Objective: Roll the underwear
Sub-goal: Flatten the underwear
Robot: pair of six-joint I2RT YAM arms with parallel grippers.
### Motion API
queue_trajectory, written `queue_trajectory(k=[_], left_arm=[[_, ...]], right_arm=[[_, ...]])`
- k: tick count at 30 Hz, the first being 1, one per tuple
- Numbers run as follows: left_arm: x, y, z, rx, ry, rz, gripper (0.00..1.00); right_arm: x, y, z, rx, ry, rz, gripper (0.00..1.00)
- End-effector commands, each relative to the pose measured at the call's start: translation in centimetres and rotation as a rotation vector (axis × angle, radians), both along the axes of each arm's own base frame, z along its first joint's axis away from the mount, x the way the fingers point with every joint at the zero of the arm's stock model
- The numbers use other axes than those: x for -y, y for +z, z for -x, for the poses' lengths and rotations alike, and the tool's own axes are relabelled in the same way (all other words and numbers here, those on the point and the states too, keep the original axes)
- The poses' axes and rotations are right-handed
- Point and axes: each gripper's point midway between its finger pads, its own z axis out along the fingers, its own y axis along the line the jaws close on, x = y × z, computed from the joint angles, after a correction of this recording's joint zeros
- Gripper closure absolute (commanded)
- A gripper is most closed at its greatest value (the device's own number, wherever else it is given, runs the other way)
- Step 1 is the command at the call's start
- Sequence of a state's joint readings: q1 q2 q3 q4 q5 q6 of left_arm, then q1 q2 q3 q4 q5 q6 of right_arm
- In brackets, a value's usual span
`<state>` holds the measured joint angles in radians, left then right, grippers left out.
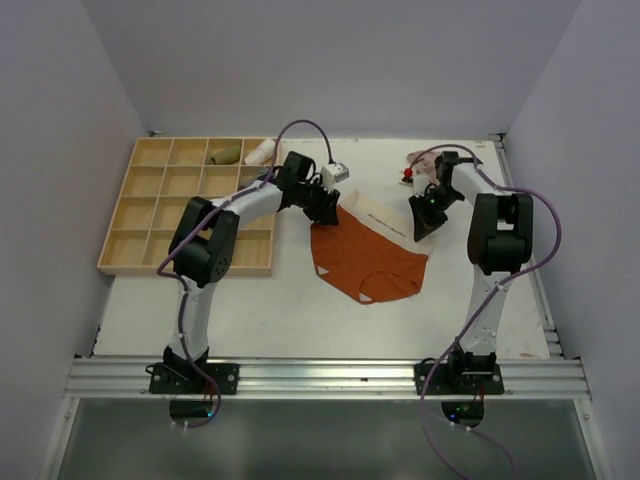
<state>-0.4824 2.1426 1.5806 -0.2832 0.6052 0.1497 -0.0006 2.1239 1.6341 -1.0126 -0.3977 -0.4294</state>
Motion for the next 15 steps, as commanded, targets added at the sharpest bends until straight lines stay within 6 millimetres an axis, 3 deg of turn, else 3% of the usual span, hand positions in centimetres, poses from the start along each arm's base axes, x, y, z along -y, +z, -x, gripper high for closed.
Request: queue_trajectory(k=[1, 4, 5, 7, 8, 12, 13, 14, 15], left_arm=[[-1.1, -1.7, -1.1, -0.045, 0.05, -0.065, 0.59], [-1.5, -3.0, -2.2, -0.033, 0.065, -0.109, 0.59], [-1.5, -3.4, -2.4, -0.032, 0.062, -0.12, 0.59], [-1.5, -3.5, -4.0, 0.011, 0.059, -0.131, 0.58], [-1.5, -3.8, -4.6, 0.025, 0.059, -0.134, 0.57], [-0.5, 0.3, -7.2, 0.157, 0.019, -0.066, 0.52], [0.0, 1.4, -6.9, 0.188, -0.024, -0.04, 0.51], [0.3, 4.4, -7.0, 0.249, -0.04, -0.002, 0.5], [0.2, 4.7, -6.2, 0.253, -0.057, 0.01, 0.5]], right_arm=[[1.5, -2.3, -0.2, -0.022, -0.021, 0.102, 1.0], [2.3, -3.3, 1.8, -0.09, 0.002, 0.145, 1.0], [2.4, -3.5, 3.3, -0.137, 0.019, 0.145, 1.0], [1.8, -2.7, 4.8, -0.161, 0.039, 0.122, 1.0], [1.3, -2.4, 6.7, -0.203, 0.064, 0.103, 1.0], [-3.3, 0.8, 10.9, -0.245, 0.156, -0.069, 1.0], [-4.3, 1.5, 11.5, -0.245, 0.174, -0.098, 1.0], [-4.8, 3.0, 12.1, -0.241, 0.192, -0.142, 1.0], [-5.5, 3.9, 12.3, -0.241, 0.194, -0.187, 0.99]])
